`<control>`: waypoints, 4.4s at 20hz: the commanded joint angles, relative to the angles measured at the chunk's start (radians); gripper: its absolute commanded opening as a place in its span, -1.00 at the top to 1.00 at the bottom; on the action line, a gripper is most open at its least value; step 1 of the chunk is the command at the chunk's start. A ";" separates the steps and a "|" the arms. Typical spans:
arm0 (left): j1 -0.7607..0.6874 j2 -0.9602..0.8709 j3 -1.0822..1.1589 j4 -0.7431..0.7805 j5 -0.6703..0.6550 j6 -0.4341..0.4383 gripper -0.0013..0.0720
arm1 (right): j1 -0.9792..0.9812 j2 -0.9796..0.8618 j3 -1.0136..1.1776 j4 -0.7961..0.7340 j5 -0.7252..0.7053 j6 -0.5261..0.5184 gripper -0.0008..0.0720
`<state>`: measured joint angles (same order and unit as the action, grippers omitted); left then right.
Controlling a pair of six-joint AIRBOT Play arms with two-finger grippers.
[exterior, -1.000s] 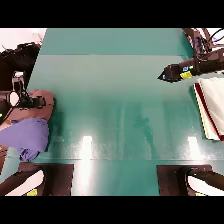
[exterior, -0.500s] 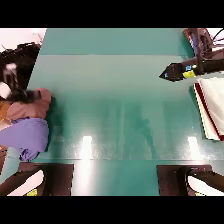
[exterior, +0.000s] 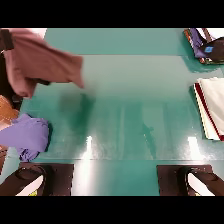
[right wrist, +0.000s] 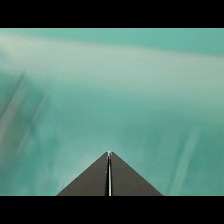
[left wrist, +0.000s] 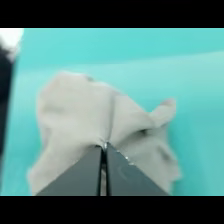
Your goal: Fold the shirts.
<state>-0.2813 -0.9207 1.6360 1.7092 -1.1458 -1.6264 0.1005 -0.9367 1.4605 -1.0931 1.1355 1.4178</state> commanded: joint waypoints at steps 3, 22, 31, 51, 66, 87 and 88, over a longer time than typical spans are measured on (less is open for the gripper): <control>-0.374 -0.130 0.083 0.035 -0.080 0.011 0.90 | -0.098 0.075 0.000 0.000 -0.025 -0.001 0.93; 0.122 -0.489 -0.347 -0.461 0.054 0.056 -0.56 | -0.115 0.096 0.000 0.000 0.021 -0.001 0.93; 0.178 -0.646 -0.509 -0.758 0.183 0.198 -0.56 | -0.115 0.096 0.000 0.000 0.038 -0.001 0.93; 0.178 -0.532 -0.215 -0.676 0.132 0.195 0.89 | 0.117 -0.301 -0.718 0.270 -0.016 -0.066 -0.28; 0.178 -0.301 -0.060 -0.552 0.111 0.195 0.89 | 0.074 -0.240 -0.201 0.139 -0.008 -0.108 0.93; 0.178 -0.032 0.285 -0.402 0.058 0.184 0.89 | -0.214 0.036 0.214 0.128 0.238 -0.019 0.94; 0.178 -0.084 0.262 -0.402 0.023 0.184 0.89 | -0.158 -0.006 0.185 0.117 0.233 -0.006 0.94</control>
<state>-0.1040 -0.9176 1.9358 1.2522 -1.0542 -1.4376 -0.1322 -0.8543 1.6653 -0.9646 1.3155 1.3731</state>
